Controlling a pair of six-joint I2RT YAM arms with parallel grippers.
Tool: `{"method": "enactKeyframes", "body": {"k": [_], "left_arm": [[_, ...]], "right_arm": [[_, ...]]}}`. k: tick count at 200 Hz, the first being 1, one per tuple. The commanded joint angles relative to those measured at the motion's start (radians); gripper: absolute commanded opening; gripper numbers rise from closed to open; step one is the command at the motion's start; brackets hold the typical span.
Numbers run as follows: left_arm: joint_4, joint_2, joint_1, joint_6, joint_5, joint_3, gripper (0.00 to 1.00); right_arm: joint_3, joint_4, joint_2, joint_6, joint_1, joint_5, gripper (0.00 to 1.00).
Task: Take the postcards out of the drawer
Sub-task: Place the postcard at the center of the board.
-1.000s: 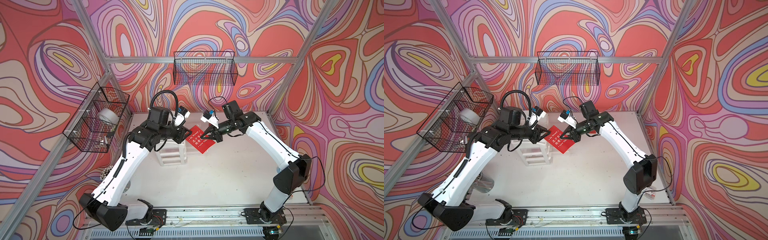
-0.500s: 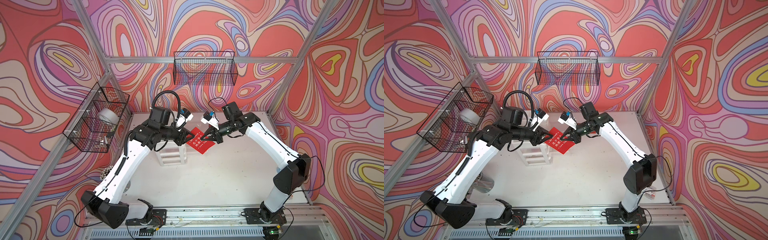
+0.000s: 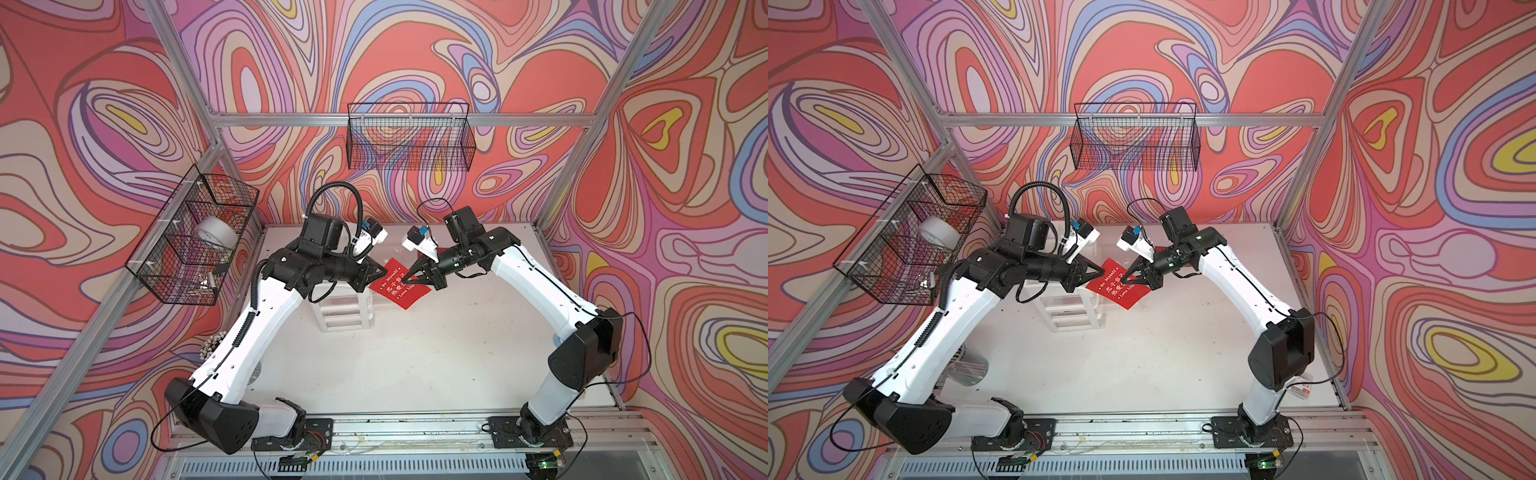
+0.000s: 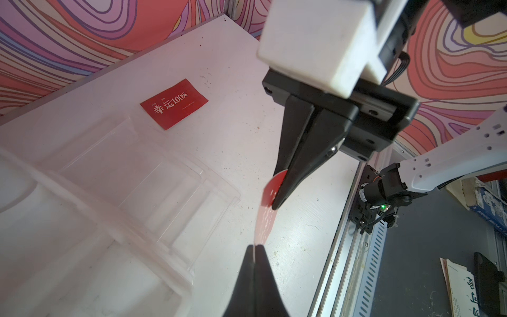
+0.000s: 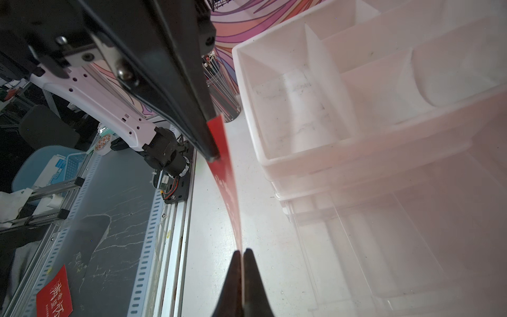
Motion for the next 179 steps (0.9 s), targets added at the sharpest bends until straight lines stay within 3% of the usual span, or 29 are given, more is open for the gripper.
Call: {"method": "enactKeyframes", "body": {"k": [1, 21, 51, 70, 89, 122, 179], "left_arm": [[-0.014, 0.011, -0.006, 0.022, 0.022, 0.024, 0.00], [-0.007, 0.018, -0.006, 0.010, 0.010, 0.025, 0.00], [0.010, 0.025, -0.006, -0.012, 0.003, 0.020, 0.00], [0.069, 0.020, -0.007, -0.077, -0.059, 0.002, 0.00], [0.136, 0.023, -0.008, -0.167, -0.130, -0.009, 0.00], [0.206, 0.034, -0.007, -0.278, -0.183, -0.007, 0.00], [0.319, 0.020, -0.010, -0.380, -0.182, -0.048, 0.00]], "right_arm": [[-0.016, 0.030, -0.039, -0.005, -0.003, -0.028, 0.00], [-0.031, 0.048, -0.049, 0.006, -0.011, -0.037, 0.00], [-0.057, 0.110, -0.061, 0.062, -0.040, -0.052, 0.16], [-0.097, 0.210, -0.068, 0.156, -0.077, -0.047, 0.25], [-0.143, 0.330, -0.063, 0.277, -0.127, -0.062, 0.32], [-0.221, 0.549, -0.051, 0.526, -0.202, -0.065, 0.35], [-0.483, 0.996, -0.131, 0.951, -0.222, 0.049, 0.37]]}}
